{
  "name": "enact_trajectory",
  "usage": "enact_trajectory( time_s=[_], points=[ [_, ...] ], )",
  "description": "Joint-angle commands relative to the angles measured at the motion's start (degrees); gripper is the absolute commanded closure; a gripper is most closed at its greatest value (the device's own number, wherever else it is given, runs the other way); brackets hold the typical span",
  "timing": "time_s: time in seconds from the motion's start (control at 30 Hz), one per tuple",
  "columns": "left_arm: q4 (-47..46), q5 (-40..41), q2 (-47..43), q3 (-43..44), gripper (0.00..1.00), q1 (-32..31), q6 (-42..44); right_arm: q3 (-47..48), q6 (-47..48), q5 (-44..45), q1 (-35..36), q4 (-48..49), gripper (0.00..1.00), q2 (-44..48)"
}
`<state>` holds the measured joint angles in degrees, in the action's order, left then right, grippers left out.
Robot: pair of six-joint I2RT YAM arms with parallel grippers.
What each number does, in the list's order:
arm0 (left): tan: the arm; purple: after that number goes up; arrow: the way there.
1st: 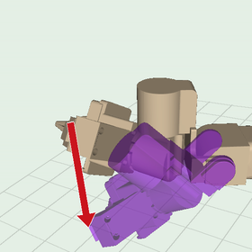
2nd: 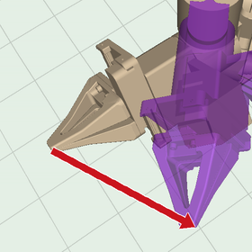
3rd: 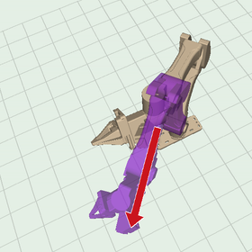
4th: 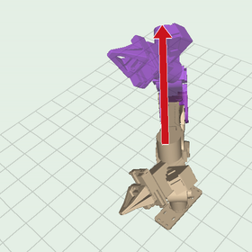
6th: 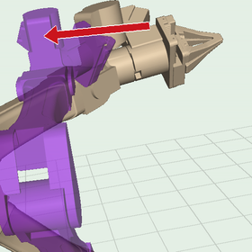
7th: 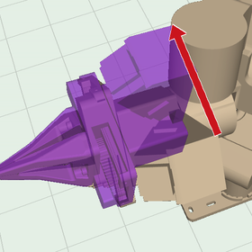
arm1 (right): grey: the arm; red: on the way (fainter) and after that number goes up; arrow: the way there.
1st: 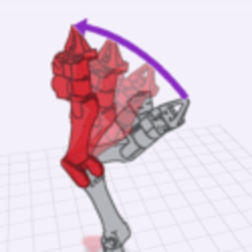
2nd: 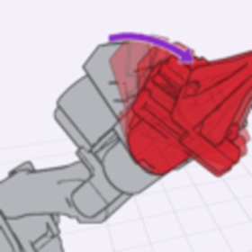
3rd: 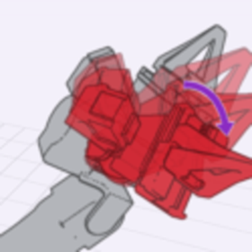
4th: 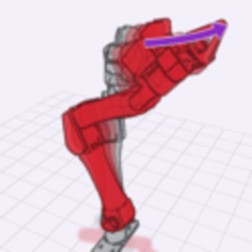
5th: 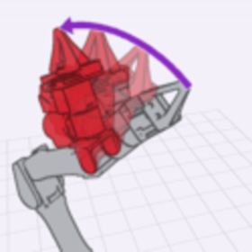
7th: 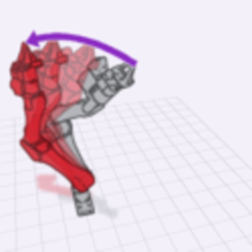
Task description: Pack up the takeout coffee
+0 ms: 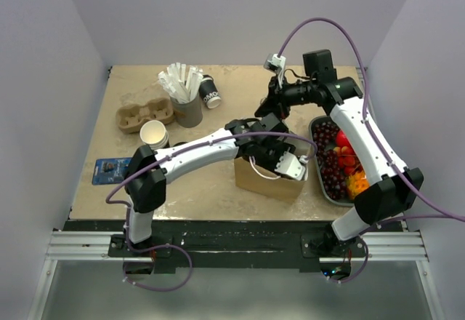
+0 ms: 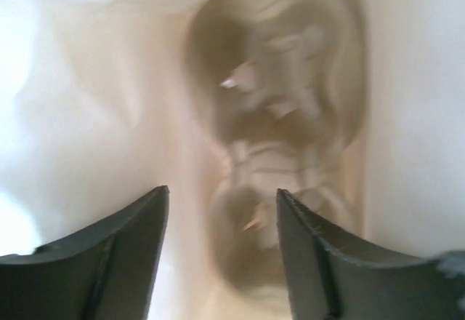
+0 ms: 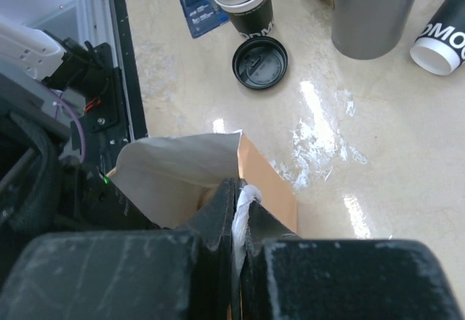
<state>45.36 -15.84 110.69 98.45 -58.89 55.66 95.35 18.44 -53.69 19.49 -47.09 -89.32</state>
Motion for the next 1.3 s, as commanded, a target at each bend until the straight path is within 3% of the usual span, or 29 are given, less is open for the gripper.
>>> enact_trajectory(
  time_s=[0.0,0.07,0.33,0.53,0.63,0.9,1.13,1.27],
  points=[
    [-4.49,-3.50,-5.48,0.69,0.16,3.70,-3.18,2.74,-1.39,-4.67,2.05,-4.41,1.00,0.90],
    [-5.81,-4.82,-7.77,0.42,0.01,4.14,-4.06,2.47,-0.25,-3.35,2.05,-5.20,1.00,0.73],
    [-10.91,-5.25,-15.06,0.24,0.01,4.84,-9.25,0.28,1.25,1.22,1.87,-4.86,1.00,0.81],
    [-13.18,-17.53,-19.80,-0.36,0.01,8.53,-13.73,-0.43,-2.35,2.18,0.12,-2.57,1.00,-0.24],
    [-17.14,-18.70,-23.49,-4.05,0.01,9.41,-16.36,0.97,-2.79,2.19,-0.33,-2.13,1.00,-1.21],
    [-32.95,-21.87,-27.46,-4.06,0.00,11.17,-35.16,1.68,-4.20,0.25,-0.76,-0.81,1.00,-2.44],
    [-30.17,-20.82,-28.60,-2.41,0.00,11.52,-35.27,1.24,-4.81,0.17,-0.85,-0.81,1.00,-1.74],
    [-18.85,-23.19,-28.96,4.28,0.00,13.63,-29.56,0.63,-4.90,0.25,-0.85,-0.81,1.00,-1.03]
  ],
)
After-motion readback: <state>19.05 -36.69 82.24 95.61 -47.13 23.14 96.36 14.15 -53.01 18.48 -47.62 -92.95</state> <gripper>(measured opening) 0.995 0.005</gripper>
